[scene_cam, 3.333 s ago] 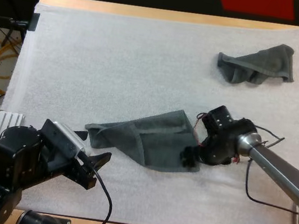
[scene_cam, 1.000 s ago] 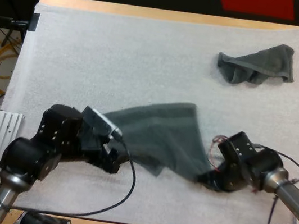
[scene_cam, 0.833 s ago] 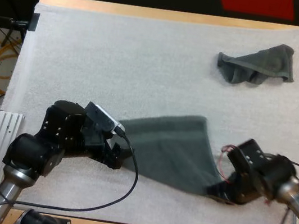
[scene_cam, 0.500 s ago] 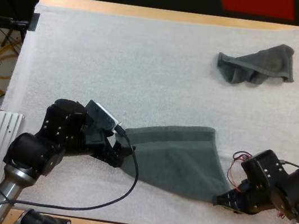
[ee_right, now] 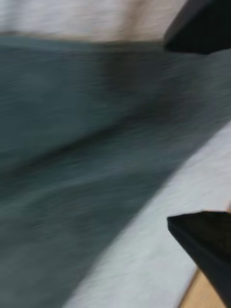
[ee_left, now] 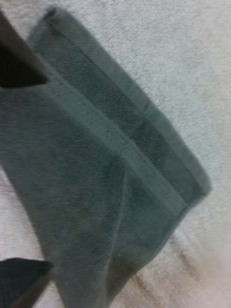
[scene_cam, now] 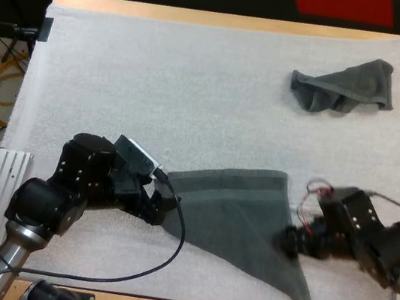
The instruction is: Pick towel from pile fold and stack
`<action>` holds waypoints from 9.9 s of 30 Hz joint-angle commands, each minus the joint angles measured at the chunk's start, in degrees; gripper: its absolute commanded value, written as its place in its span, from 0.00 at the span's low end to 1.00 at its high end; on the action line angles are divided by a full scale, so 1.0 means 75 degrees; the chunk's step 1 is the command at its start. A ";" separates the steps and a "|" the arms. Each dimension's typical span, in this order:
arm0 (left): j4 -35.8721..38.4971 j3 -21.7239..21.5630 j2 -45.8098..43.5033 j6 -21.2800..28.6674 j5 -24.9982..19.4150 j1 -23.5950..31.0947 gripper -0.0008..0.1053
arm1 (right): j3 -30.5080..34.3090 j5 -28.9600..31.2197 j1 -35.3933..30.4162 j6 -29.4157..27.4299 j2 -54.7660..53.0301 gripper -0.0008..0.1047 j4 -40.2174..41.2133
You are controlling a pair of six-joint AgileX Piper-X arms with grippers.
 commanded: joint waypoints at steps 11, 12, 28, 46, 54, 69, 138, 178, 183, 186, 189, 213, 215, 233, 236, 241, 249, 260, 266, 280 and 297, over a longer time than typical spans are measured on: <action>0.0499 -0.0019 -0.0001 -0.0351 -0.0007 -0.0028 0.67 | -0.0819 0.0071 -0.1294 -0.0723 0.2662 0.61 -0.1993; 0.0499 -0.0019 -0.0001 -0.0351 -0.0007 -0.0028 0.67 | -0.0894 0.0071 -0.1322 -0.0763 0.2833 0.61 -0.2033; 0.0499 -0.0019 -0.0001 -0.0374 -0.0007 -0.0028 0.67 | -0.2766 0.0028 -0.1536 -0.1105 0.5795 0.59 -0.2210; 0.0499 -0.0019 -0.0001 -0.0374 -0.0007 -0.0028 0.67 | -0.3020 -0.0037 -0.1536 -0.1586 0.6128 0.21 -0.1159; 0.0499 -0.0019 -0.0001 -0.0374 -0.0007 -0.0028 0.67 | -0.3020 -0.0033 -0.1536 -0.1464 0.6106 0.01 -0.1247; -0.0347 -0.0019 0.0461 -0.0503 -0.0063 -0.0028 0.67 | -0.2893 0.1584 -0.1536 -0.2345 0.4492 0.01 0.0096; -0.3318 -0.0966 0.3758 -0.1948 0.0328 -0.0260 0.01 | -0.2269 0.1889 -0.1536 -0.2183 0.2786 0.01 -0.1008; 0.0880 -0.1094 -0.1324 -0.1873 -0.1062 -0.0260 0.01 | -0.1957 0.3144 0.1709 0.0208 -0.1740 0.01 0.1626; -0.0262 -0.0503 -0.0558 -0.1548 -0.1757 -0.0260 0.01 | -0.1333 0.3534 0.1424 -0.0204 -0.0633 0.01 -0.0007; -0.1242 -0.0205 0.0088 -0.1334 -0.1959 -0.0260 0.01 | -0.1182 0.3501 0.0933 -0.0602 0.0282 0.01 -0.1068; -0.1819 -0.0165 0.0864 -0.1250 -0.1962 -0.0260 0.01 | -0.1201 0.3304 0.0338 -0.1093 0.1075 0.01 -0.2026; -0.5565 -0.0165 0.4840 -0.1002 -0.2694 0.0501 0.01 | -0.1201 0.2490 -0.1536 -0.1295 0.4248 0.01 -0.5416; -0.5815 -0.0165 0.4840 -0.1002 -0.2694 0.0670 0.01 | -0.1201 0.2513 -0.1538 -0.1295 0.4325 0.01 -0.5551; -0.6599 -0.0288 0.4840 -0.0661 -0.2280 0.0809 0.37 | -0.1206 0.2636 -0.1552 -0.1295 0.4344 0.60 -0.6401; -0.6561 -0.0504 0.4838 -0.0661 -0.2280 0.0809 0.46 | -0.1332 0.2653 -0.1552 -0.1295 0.4344 0.61 -0.6305; -0.6140 -0.0933 0.4550 -0.0661 -0.2280 0.0809 0.47 | -0.1817 0.2657 -0.1552 -0.1412 0.4148 0.61 -0.5682; -0.5469 -0.1047 0.3217 -0.0661 -0.2280 0.0809 0.47 | -0.2227 0.2769 -0.1552 -0.1700 0.3129 0.61 -0.5028; -0.3253 -0.1047 0.0725 -0.0661 -0.2294 0.0809 0.47 | -0.2227 0.2769 -0.1530 -0.1700 0.0824 0.61 -0.3004; -0.1802 -0.1047 -0.0635 -0.0661 -0.2294 0.0809 0.47 | -0.2160 0.2591 -0.1533 -0.1325 -0.0550 0.61 -0.1510; 0.1519 -0.0716 -0.2803 -0.0661 -0.2646 0.0809 0.47 | -0.0883 0.2531 -0.1533 -0.0325 -0.3204 0.61 0.0984; 0.1863 0.0584 -0.3174 -0.0774 -0.2646 0.0809 0.47 | 0.2509 -0.0782 -0.1533 0.2999 -0.2963 0.61 -0.0433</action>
